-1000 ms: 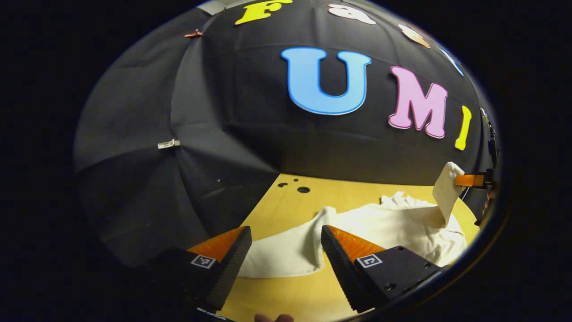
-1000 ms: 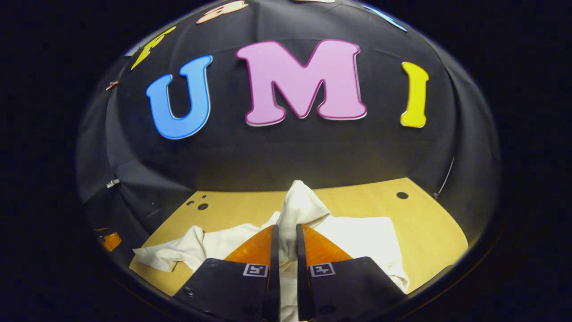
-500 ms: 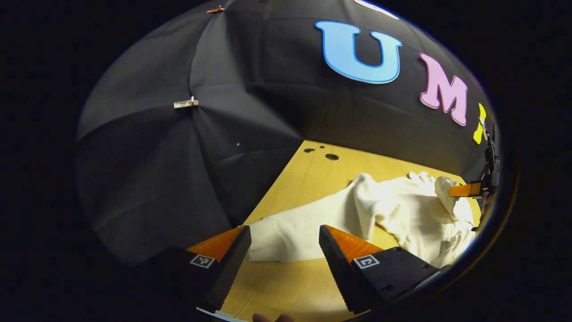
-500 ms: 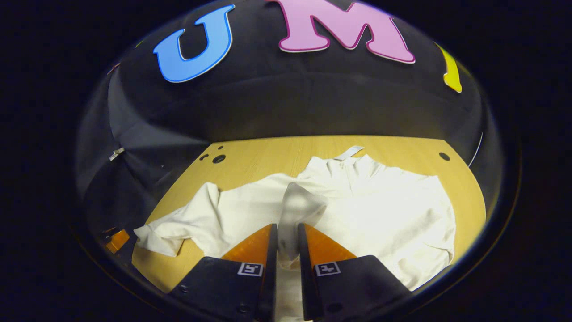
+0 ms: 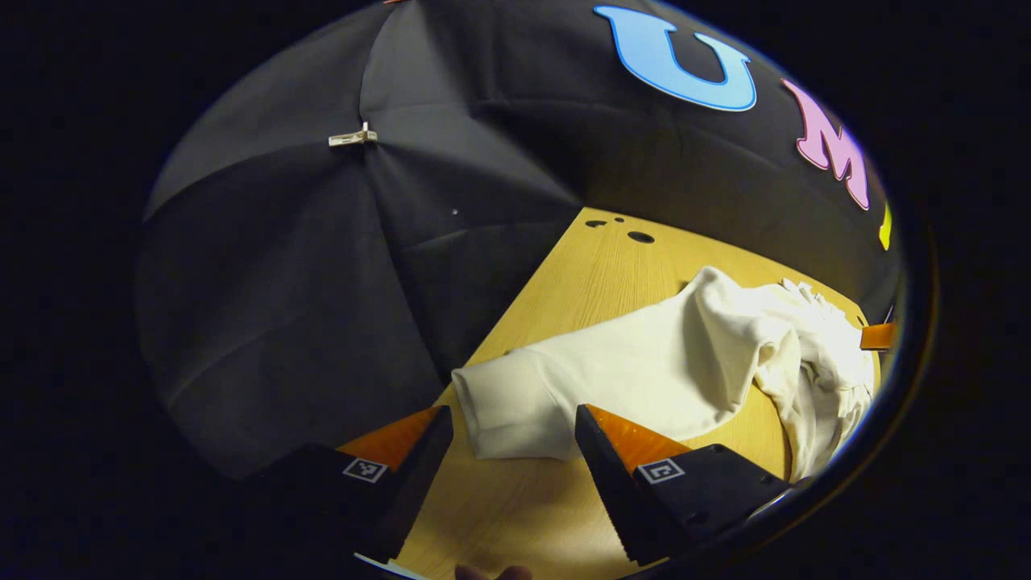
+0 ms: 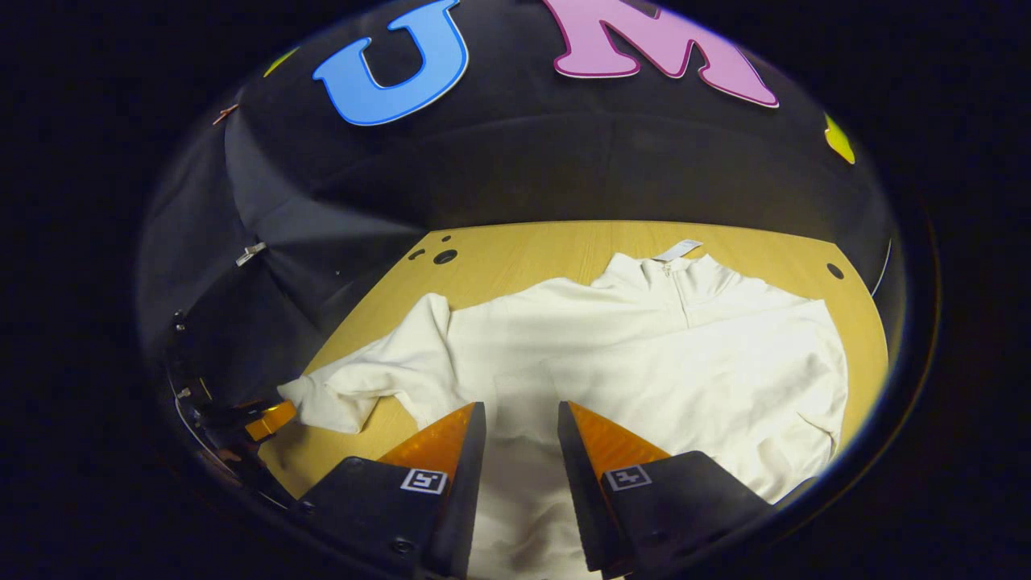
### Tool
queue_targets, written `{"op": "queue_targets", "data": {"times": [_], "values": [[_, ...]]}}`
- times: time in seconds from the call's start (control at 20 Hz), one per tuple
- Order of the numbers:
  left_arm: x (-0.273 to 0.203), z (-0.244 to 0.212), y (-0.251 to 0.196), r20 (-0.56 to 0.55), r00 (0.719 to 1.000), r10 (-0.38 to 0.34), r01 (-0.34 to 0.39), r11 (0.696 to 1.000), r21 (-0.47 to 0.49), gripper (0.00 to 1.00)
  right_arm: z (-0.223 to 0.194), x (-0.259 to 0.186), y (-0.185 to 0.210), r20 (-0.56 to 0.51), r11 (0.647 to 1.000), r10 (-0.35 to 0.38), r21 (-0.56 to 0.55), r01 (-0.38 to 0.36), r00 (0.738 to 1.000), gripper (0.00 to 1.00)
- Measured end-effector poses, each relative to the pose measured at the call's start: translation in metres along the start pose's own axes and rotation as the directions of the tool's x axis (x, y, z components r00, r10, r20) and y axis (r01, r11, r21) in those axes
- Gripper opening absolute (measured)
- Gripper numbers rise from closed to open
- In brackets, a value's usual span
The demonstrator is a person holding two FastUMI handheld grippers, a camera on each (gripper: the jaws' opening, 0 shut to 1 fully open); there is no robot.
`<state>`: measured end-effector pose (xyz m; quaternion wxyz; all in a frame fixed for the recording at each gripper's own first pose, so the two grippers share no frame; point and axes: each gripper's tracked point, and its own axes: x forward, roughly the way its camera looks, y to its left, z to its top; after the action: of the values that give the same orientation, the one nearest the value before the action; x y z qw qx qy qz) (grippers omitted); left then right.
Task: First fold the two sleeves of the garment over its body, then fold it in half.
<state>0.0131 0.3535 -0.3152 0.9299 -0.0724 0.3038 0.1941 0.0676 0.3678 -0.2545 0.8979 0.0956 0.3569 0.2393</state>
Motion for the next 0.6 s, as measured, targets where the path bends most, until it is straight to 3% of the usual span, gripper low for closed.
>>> {"op": "queue_targets", "data": {"times": [0.25, 0.35, 0.45, 0.55, 0.6], "values": [[0.005, -0.009, 0.006, -0.059, 0.998, 0.039, -0.039, 0.999, 0.009, 1.00, -0.013, -0.045, -0.030, 0.006, 0.998, -0.051, -0.028, 0.051, 0.999, 0.56], [0.011, -0.010, 0.001, -0.080, 0.997, 0.010, -0.007, 0.999, 0.036, 0.99, -0.017, -0.059, -0.038, 0.010, 0.998, -0.068, -0.015, 0.068, 0.998, 0.56], [0.021, -0.009, -0.012, -0.102, 0.994, -0.028, 0.037, 0.995, 0.090, 0.64, -0.022, -0.070, -0.045, 0.016, 0.997, -0.079, 0.009, 0.079, 0.997, 0.56], [0.020, -0.002, -0.018, -0.101, 0.995, -0.015, 0.027, 0.992, 0.121, 0.28, -0.026, -0.079, -0.052, 0.022, 0.996, -0.085, 0.028, 0.084, 0.996, 0.56], [0.017, 0.000, -0.020, -0.105, 0.994, -0.024, 0.038, 0.991, 0.129, 0.17, -0.028, -0.085, -0.056, 0.025, 0.996, -0.090, 0.032, 0.089, 0.996, 0.55]]}}
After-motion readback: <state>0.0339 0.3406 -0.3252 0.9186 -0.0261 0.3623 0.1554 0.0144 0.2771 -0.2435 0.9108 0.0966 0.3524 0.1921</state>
